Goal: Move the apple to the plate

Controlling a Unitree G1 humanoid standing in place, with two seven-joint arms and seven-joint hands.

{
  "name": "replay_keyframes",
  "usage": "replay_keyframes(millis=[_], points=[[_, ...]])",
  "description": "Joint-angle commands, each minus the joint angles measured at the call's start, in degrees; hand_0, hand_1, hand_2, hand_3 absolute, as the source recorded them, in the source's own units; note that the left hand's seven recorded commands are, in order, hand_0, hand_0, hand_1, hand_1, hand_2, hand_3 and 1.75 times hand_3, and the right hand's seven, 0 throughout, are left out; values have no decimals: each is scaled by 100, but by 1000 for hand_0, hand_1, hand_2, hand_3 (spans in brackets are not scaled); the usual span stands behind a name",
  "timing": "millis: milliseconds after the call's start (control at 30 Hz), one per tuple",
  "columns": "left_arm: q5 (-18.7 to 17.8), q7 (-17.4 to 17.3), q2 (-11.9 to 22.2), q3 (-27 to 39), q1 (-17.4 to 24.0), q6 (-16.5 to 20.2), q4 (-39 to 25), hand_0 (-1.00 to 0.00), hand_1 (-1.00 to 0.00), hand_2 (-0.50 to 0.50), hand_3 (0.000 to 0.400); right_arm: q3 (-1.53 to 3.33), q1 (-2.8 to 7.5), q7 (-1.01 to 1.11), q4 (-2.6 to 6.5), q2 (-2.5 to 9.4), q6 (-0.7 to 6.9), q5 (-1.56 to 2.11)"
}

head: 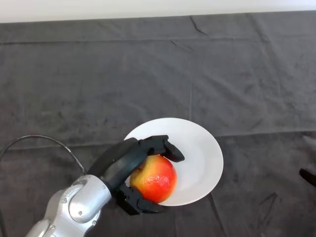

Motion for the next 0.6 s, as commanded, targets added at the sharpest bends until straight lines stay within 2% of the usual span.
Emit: replay_keyframes(millis=[33, 333, 600], points=[[54, -132, 294, -221, 63, 117, 7, 0, 0, 0, 0, -20, 159, 21, 229, 174, 240, 166], [99, -192, 271, -96, -32, 213, -17, 0, 0, 0, 0, -14, 158, 17, 231, 171, 236, 171], [25, -111, 248, 212, -165, 186, 13, 0, 0, 0, 0, -13, 158, 17, 231, 171, 236, 171]])
